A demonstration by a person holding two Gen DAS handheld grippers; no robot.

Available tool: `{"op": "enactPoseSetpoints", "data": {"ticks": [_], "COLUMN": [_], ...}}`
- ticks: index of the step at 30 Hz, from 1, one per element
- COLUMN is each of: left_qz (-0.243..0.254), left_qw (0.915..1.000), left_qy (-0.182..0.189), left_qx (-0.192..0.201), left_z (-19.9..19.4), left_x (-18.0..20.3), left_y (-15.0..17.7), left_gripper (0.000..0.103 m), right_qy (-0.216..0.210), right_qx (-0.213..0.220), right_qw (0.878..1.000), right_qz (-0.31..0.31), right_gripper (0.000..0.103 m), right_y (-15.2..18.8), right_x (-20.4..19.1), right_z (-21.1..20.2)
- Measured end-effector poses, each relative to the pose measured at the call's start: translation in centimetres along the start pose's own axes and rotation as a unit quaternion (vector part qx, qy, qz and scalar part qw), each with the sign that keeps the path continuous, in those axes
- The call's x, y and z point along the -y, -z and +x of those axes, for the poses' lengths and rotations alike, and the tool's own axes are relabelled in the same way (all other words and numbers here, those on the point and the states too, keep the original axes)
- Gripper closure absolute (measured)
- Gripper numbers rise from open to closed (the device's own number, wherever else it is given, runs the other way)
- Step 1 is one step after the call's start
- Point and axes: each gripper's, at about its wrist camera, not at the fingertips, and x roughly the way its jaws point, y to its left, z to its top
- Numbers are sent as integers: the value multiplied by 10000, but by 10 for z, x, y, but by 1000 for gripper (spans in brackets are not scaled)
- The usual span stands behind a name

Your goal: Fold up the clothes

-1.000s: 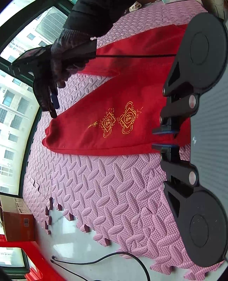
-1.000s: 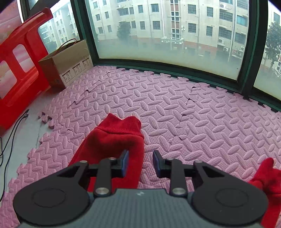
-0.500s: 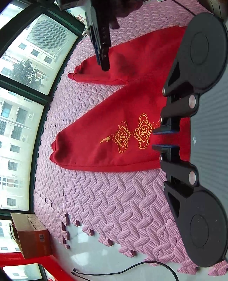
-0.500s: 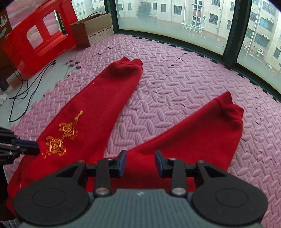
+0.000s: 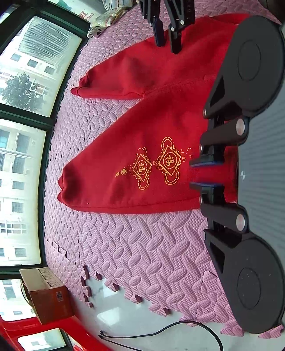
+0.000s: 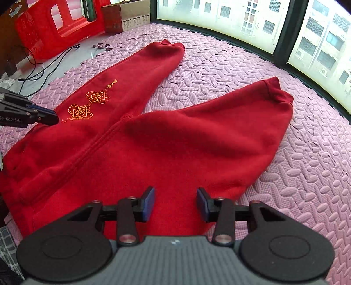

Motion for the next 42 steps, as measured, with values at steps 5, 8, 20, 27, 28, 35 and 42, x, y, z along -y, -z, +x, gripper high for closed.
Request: {"op": "enactPoseSetpoints", "data": {"ticks": [5,8,20,27,28,35,42], "left_qz": [145,233,486,1250,1408,2596,3083], "left_qw": [9998,9996,9984,9874,9838,9517,9384], "left_qy": [-69,-126,-112,935,1082,1629,1559], "left_qx": [81,109,284,277,257,179,-47], "left_z": [-10,-13,-32,-49,-50,-41,-18], "left_x": [9,13,30,95,105,175,198], "left_y": [6,12,17,29,32,53,71], "left_gripper": [73,73,73,66,65,57,59], "right_qy": [61,10,-2,-388,-402,-113,-88], "right_qx": [143,315,687,617,652,756,842], "right_qw": [9999,9995,9974,9965,9956,9880,9734], "right_qz": [38,1,-221,401,540,1340,2128], "right_gripper": [60,59,55,55,55,56,56], "right_y": [18,28,58,52,49,29,7], "right_x": [-4,-10,-31,0,7,66,123], "right_z": [-16,-31,-51,-54,-57,-51,-25]}}
